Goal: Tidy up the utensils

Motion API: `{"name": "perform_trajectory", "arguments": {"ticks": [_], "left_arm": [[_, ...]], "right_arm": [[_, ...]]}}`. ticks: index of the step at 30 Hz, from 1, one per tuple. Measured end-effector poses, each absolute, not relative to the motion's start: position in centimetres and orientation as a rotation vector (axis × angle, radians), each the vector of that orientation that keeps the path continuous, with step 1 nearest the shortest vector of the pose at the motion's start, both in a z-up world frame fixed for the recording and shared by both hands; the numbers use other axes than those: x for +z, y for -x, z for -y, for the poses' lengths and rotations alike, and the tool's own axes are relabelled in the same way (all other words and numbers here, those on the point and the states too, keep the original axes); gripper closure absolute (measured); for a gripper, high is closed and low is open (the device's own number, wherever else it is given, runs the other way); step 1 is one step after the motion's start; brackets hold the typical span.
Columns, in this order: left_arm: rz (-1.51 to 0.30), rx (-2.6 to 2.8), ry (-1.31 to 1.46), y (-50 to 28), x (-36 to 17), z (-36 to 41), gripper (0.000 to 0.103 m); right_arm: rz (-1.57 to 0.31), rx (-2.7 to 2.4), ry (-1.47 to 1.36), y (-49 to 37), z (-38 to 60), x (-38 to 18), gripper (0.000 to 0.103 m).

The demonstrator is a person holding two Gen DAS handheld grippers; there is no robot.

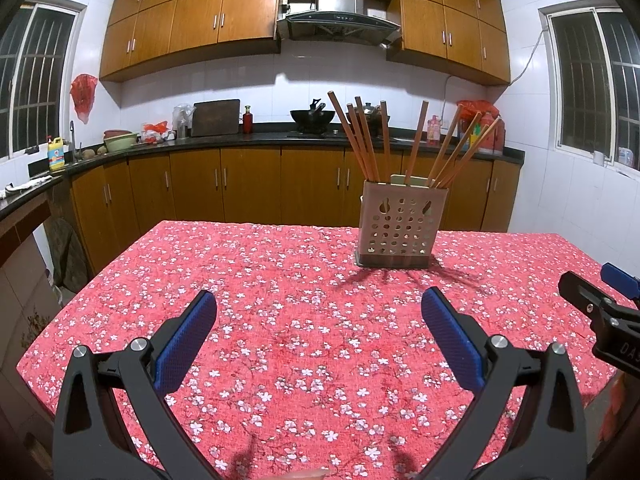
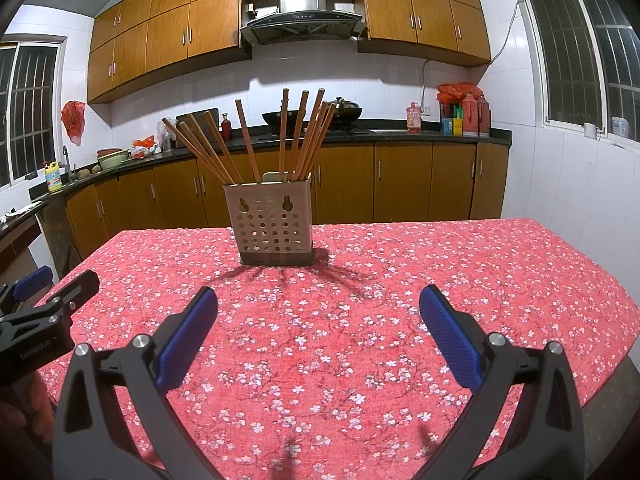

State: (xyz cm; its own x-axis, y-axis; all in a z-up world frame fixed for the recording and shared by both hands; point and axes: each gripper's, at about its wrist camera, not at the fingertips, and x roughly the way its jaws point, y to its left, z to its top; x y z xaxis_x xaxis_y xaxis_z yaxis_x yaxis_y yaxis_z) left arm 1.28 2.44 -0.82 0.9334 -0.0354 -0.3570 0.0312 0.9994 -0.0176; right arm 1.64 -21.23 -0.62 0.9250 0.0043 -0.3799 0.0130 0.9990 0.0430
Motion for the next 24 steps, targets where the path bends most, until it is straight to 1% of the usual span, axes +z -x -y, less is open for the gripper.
{"name": "perform_trajectory", "arguments": {"ticks": [24], "left_arm": [[-0.37, -0.03, 0.015, -1.24, -0.93, -2.33, 0.002]], "right_arm": [[-0.394, 0.0, -0.048, -1.64, 21.15, -0.84, 0.004]]}}
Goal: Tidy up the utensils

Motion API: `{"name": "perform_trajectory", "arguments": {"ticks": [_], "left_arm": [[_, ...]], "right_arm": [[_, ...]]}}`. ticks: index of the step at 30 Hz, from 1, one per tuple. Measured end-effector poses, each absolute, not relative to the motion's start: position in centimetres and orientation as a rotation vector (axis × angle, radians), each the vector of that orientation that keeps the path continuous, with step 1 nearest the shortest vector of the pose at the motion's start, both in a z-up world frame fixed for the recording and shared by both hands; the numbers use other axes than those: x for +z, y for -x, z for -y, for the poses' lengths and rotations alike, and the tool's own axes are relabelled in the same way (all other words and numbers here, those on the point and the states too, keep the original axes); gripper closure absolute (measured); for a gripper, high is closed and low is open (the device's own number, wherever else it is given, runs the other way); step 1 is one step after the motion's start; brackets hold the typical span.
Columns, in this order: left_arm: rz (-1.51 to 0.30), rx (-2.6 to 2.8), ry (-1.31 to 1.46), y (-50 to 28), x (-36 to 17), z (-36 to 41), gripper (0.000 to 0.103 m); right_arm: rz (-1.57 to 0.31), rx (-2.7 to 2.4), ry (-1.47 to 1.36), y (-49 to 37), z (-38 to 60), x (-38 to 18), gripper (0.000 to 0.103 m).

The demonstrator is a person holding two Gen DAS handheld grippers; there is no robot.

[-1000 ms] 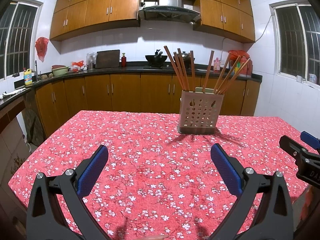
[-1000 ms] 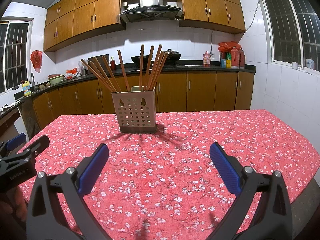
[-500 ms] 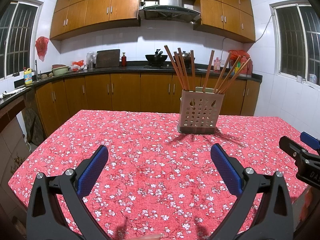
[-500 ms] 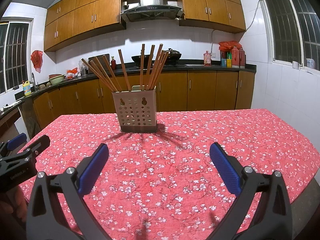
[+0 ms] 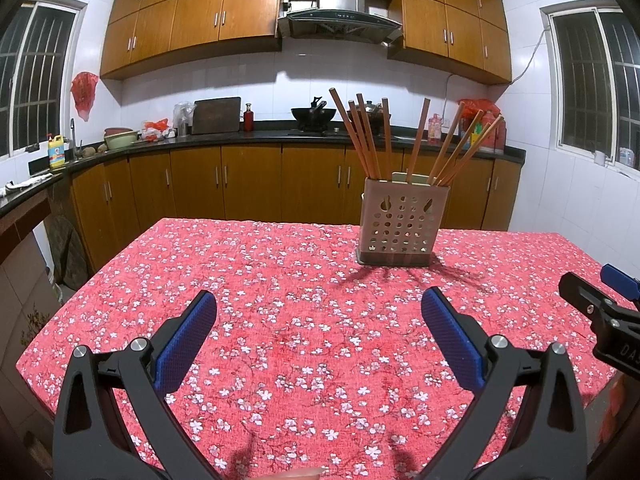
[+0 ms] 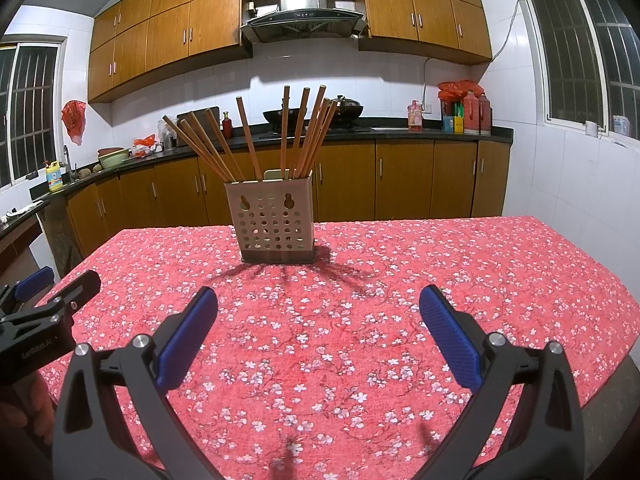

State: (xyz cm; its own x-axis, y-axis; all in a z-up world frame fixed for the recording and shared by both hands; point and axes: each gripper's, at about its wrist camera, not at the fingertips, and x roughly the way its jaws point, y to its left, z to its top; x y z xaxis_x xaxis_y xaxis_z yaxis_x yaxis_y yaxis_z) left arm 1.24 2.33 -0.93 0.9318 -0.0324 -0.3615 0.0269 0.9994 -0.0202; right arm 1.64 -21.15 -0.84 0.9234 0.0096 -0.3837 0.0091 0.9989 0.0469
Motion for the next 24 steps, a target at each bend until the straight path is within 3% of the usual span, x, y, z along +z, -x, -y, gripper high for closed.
{"name": "perform_trajectory", "arguments": {"ticks": [24], "left_arm": [[-0.382, -0.03, 0.014, -1.34, -1.4, -2.06, 0.002]], "right_arm": [[-0.399, 0.005, -0.051, -1.79, 21.17, -1.11, 0.004]]}}
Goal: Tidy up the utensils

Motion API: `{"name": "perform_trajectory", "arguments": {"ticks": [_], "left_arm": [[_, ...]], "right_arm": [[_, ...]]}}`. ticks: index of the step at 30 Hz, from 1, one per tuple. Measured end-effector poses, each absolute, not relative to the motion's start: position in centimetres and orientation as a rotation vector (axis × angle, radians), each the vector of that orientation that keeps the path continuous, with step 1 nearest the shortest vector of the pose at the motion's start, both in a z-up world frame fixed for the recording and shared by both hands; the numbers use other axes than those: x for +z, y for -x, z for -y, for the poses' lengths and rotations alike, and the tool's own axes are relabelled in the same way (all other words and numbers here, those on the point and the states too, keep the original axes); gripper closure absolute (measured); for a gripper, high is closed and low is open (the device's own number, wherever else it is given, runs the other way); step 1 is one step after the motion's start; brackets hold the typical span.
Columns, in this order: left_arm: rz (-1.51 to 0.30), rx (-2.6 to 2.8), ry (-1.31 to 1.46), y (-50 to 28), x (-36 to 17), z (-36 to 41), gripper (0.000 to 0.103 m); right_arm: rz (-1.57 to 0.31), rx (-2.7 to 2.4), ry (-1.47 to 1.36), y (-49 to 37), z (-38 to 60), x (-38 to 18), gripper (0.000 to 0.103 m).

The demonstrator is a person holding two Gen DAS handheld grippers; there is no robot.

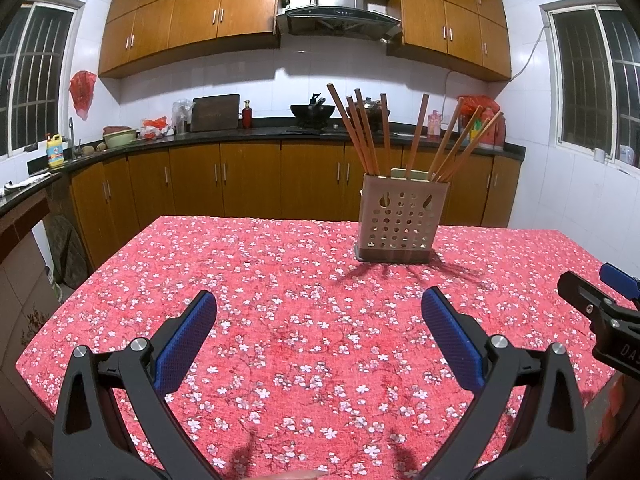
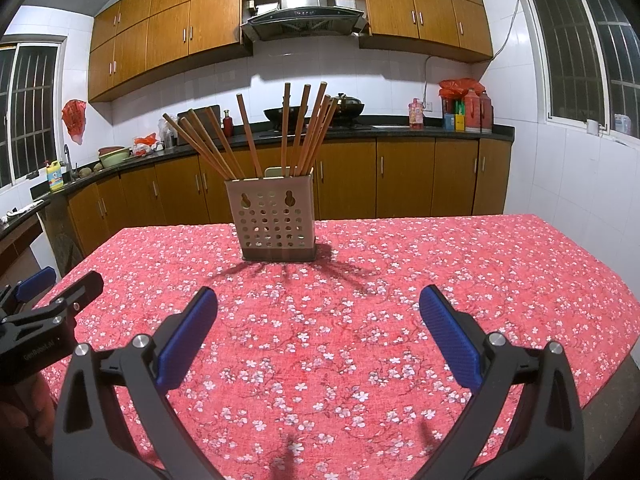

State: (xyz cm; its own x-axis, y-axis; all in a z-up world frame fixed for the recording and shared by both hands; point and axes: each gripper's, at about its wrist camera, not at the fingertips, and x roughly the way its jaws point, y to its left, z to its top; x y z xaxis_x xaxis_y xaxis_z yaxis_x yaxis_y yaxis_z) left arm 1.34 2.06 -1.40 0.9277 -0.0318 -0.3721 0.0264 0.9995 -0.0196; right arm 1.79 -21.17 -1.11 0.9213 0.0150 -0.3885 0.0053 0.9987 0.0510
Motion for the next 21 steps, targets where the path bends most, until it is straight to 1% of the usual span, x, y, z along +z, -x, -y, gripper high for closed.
{"name": "perform_trajectory", "arguments": {"ticks": [21], "left_arm": [[-0.391, -0.026, 0.011, -1.61, -1.04, -2.5, 0.002]], "right_arm": [[-0.404, 0.009, -0.053, -1.68, 21.19, -1.33, 0.004]]}}
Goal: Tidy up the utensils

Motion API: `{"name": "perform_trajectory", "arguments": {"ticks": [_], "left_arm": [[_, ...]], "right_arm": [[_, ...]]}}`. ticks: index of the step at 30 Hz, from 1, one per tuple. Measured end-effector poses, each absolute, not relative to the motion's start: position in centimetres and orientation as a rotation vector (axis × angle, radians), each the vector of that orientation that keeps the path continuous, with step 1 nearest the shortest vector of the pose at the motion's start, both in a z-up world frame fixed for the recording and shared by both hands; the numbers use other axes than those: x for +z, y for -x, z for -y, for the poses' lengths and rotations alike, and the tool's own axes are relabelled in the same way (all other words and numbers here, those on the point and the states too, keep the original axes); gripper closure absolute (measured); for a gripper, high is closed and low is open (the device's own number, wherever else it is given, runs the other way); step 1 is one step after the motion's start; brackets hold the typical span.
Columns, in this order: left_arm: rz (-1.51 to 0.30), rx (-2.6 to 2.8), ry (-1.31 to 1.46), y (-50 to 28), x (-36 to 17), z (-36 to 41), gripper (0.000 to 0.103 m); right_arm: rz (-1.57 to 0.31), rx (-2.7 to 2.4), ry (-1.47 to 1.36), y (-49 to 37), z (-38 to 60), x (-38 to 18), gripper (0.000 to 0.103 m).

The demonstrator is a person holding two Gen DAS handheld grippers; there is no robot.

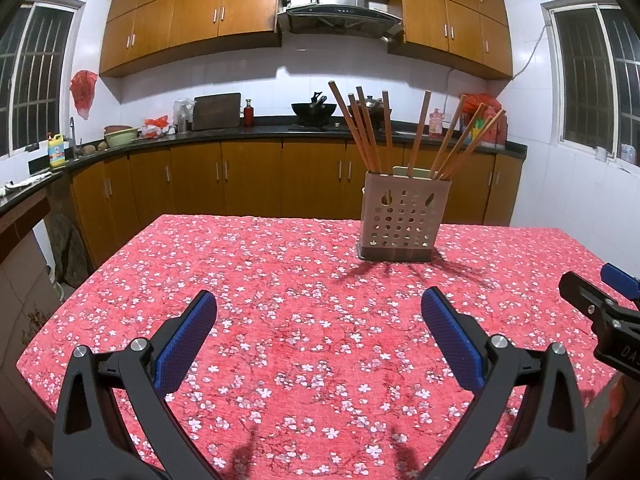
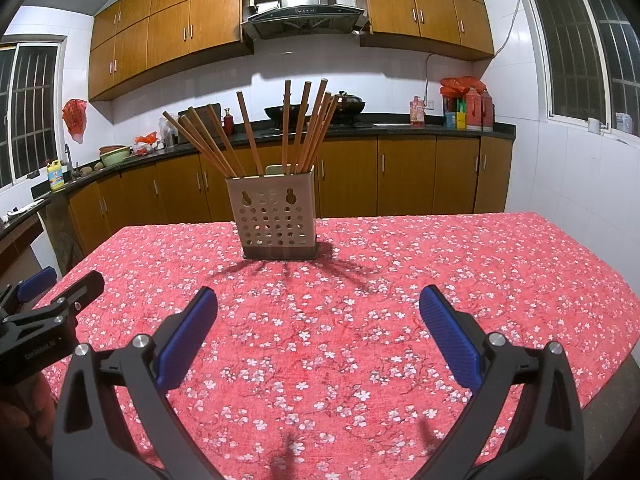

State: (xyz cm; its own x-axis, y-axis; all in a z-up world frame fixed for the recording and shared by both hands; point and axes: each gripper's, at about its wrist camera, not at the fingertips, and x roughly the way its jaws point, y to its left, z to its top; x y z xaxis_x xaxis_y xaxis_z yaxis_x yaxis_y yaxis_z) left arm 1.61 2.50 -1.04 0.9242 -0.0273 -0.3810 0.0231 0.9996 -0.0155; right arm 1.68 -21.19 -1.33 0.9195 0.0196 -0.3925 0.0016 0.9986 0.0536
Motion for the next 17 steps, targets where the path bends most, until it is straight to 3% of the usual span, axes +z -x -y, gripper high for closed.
{"name": "perform_trajectory", "arguments": {"ticks": [17], "left_arm": [[-0.398, -0.016, 0.02, -1.56, -0.96, -2.98, 0.002]], "right_arm": [[-0.404, 0.011, -0.057, -1.74, 21.47, -1.32, 0.004]]}}
